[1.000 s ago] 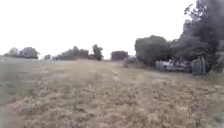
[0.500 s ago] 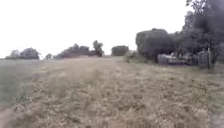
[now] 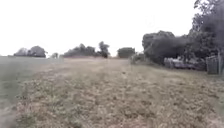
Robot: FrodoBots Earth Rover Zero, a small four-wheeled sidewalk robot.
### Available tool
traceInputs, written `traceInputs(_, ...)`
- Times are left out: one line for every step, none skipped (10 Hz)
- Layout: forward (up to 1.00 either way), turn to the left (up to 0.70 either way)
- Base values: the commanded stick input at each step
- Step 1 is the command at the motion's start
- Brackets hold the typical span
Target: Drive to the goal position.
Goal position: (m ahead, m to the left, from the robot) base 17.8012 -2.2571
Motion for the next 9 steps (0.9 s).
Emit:
traceInputs(0.70, 0.00)
traceInputs(0.70, 0.00)
traceInputs(0.70, 0.00)
traceInputs(0.70, 0.00)
traceInputs(0.70, 0.00)
traceInputs(0.70, 0.00)
traceInputs(0.70, 0.00)
traceInputs(0.70, 0.00)
traceInputs(0.70, 0.00)
